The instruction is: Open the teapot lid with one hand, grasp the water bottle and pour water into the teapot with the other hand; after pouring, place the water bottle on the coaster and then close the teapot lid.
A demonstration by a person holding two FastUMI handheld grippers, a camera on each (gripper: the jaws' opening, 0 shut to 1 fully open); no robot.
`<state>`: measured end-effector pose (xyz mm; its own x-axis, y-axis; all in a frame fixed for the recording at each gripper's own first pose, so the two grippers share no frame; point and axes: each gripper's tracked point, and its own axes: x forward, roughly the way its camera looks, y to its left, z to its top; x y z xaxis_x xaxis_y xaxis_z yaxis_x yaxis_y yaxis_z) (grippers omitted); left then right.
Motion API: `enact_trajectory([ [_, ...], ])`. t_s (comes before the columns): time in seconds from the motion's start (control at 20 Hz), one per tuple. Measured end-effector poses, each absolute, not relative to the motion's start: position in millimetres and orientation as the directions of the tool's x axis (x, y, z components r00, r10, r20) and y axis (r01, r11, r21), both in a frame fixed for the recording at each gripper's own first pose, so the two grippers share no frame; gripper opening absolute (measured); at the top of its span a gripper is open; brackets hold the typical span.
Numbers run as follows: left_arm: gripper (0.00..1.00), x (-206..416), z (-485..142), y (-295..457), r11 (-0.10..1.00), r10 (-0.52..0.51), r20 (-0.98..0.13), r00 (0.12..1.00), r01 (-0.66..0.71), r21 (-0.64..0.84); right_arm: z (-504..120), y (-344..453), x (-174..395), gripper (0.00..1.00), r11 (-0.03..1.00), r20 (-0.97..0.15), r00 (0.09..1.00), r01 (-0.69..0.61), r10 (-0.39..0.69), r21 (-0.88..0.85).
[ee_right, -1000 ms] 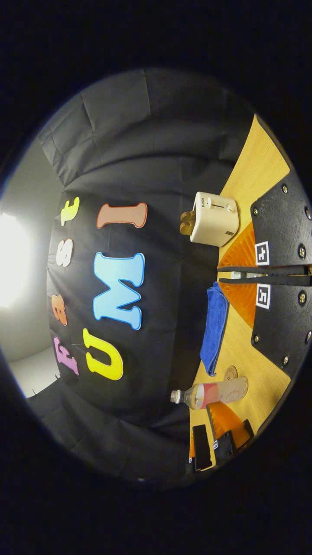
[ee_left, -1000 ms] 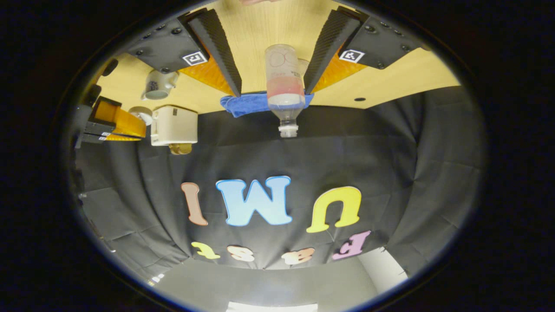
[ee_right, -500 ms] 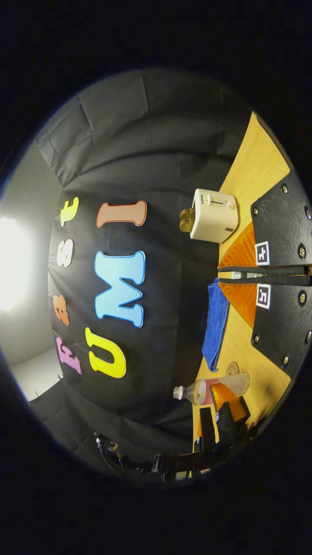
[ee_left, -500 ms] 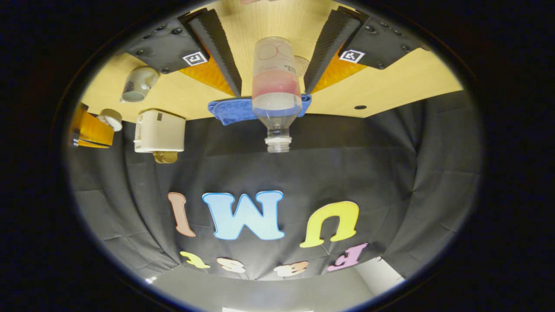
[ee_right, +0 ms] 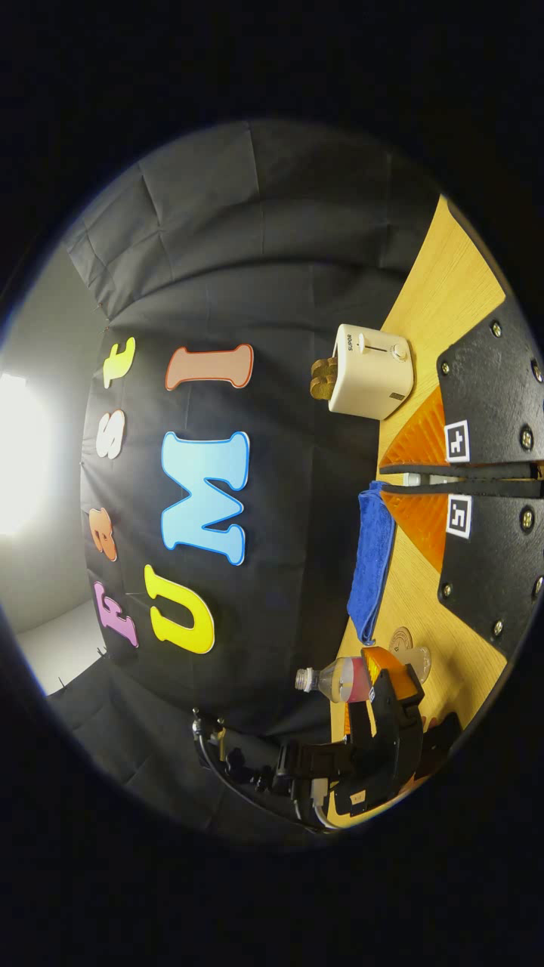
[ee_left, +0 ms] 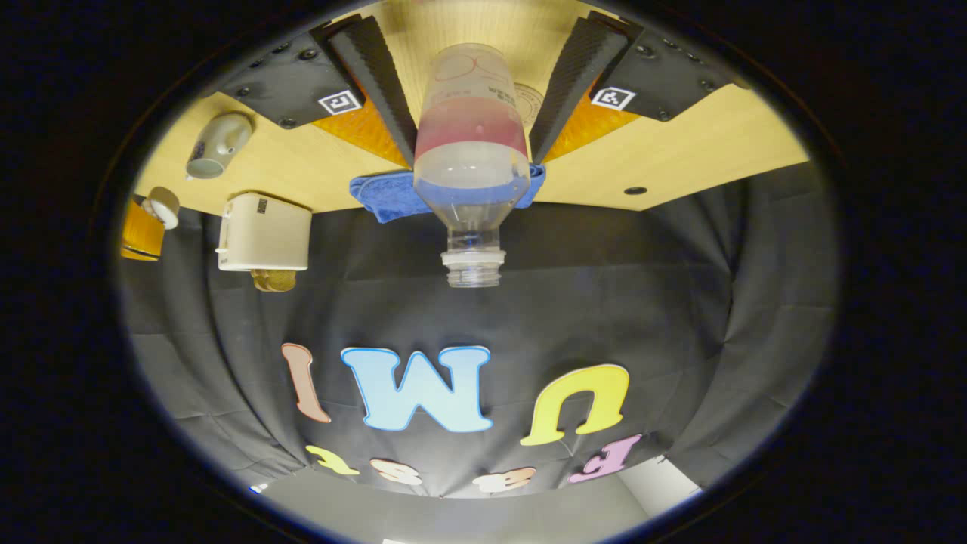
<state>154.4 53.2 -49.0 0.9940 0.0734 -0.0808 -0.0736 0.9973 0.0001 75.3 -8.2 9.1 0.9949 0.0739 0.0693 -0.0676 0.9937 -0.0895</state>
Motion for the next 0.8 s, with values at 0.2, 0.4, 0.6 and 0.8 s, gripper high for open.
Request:
enact_trajectory([
  [0.2,0.89,158.5,-50.1,51.4,0.999,0.052,-0.079,0.996,-0.053,-0.009,14.3,-2.3,69.7,0.01,0.991,0.079,0.993,-0.085,0.093,-0.099],
  [0.4,0.87,152.4,-50.0,48.0,0.999,0.045,-0.095,0.994,-0.045,0.002,23.0,-1.0,42.1,0.01,0.991,0.102,0.988,-0.106,0.114,-0.085],
  [0.6,0.88,141.4,-47.1,31.7,0.998,0.027,-0.109,0.994,-0.021,0.062,9.5,-13.1,1.7,0.01,0.993,0.043,0.993,-0.109,0.111,-0.052],
  [0.8,0.85,129.8,-42.5,12.0,0.983,0.005,-0.110,0.994,0.015,0.180,-4.1,-25.1,-29.6,0.01,0.994,0.001,0.995,-0.096,0.096,-0.049],
])
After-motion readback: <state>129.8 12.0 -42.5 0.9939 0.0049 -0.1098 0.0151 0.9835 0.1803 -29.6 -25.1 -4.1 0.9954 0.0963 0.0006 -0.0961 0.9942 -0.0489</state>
